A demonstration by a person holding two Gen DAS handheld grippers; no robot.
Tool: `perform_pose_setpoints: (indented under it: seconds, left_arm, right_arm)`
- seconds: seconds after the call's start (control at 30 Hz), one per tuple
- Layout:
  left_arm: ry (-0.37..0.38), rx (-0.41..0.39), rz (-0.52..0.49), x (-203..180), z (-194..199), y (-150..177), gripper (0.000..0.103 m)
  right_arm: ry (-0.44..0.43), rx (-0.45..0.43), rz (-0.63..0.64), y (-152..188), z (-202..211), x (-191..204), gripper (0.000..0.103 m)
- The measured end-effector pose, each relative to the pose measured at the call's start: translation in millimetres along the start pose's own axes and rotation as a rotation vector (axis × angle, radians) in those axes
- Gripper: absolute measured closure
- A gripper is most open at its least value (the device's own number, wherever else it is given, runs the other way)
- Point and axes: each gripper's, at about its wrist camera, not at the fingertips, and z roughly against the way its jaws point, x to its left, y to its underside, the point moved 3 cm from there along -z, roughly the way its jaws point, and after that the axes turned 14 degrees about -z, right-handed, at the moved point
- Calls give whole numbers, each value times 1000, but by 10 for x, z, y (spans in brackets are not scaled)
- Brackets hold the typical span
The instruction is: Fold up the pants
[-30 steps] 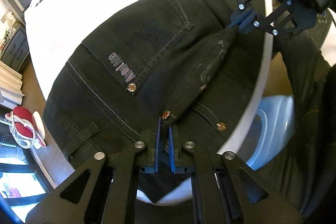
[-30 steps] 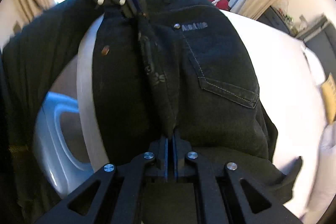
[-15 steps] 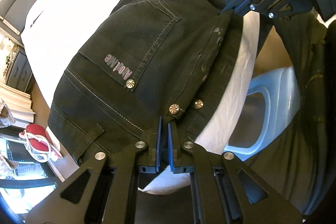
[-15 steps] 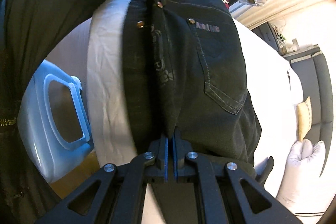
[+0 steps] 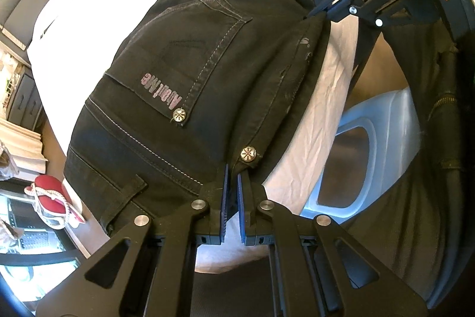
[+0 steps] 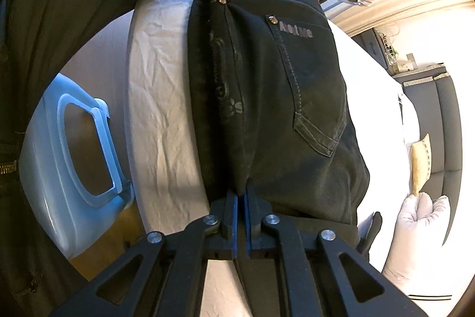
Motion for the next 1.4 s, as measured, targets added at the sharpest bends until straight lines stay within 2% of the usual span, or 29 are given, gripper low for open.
perform_pose_setpoints:
  seconds: [0.17,0.33,0.4,0.5,0.6,0.77,0.83,0.93,0.97,1.0,1.07,1.1,1.13,1.2,1.27,1.33,1.4]
  left_arm:
    - [-28,-7,27,-4,9,7,97]
    - [12,-23,95,43,225,124,93]
    - [6,-18,131,112,318,205,93]
    - [12,-69,209,259,474,211,93]
    - [10,-150,280,385,523,31,93]
    - [64,-248,338,472,311,-550,93]
    - [95,-238,356,454,95,-717,93]
    - [189,-172,419,391,-373,-829,93]
    - [175,-180,436,373,-432,-826,93]
    - [166,-198,454,372,-429,-812,93]
    - [178,-206,504,384,-403,-776,93]
    - [182,-204,514,386,-385,-768,93]
    - [181,-200,518,386,-364,-766,93]
    - [171,-192,537,402,-274,-784,93]
    - [152,-230,546,403,-156,-888,93]
    - [162,-269,561,445,-91,-978,93]
    - [169,-259,572,476,-168,-1039,93]
  right_arm:
    - [21,3,-8,-14,-70,51,95]
    - [27,-5,-39,-24,-83,56,95]
    - [32,-7,-36,-29,-91,71,95]
    - [42,-8,-34,-39,-111,90,95]
    - [53,-4,-31,-55,-158,120,95]
    - [110,-12,-19,-46,-175,197,94]
    - [129,-17,-25,-43,-188,217,93]
    - [146,-30,-68,-30,-191,234,91]
    - [146,-26,-84,-11,-185,241,91]
    - [148,-30,-98,10,-165,241,88]
    - [130,-47,-138,48,-86,215,63]
    - [73,-55,-193,92,-14,183,33]
    - [16,-65,-246,143,54,147,25]
    - [-35,-91,-332,242,168,41,25]
    - [-92,-116,-506,364,269,-282,26]
    - [-151,-156,-744,519,308,-781,30]
    - [-187,-188,-979,714,278,-1300,32]
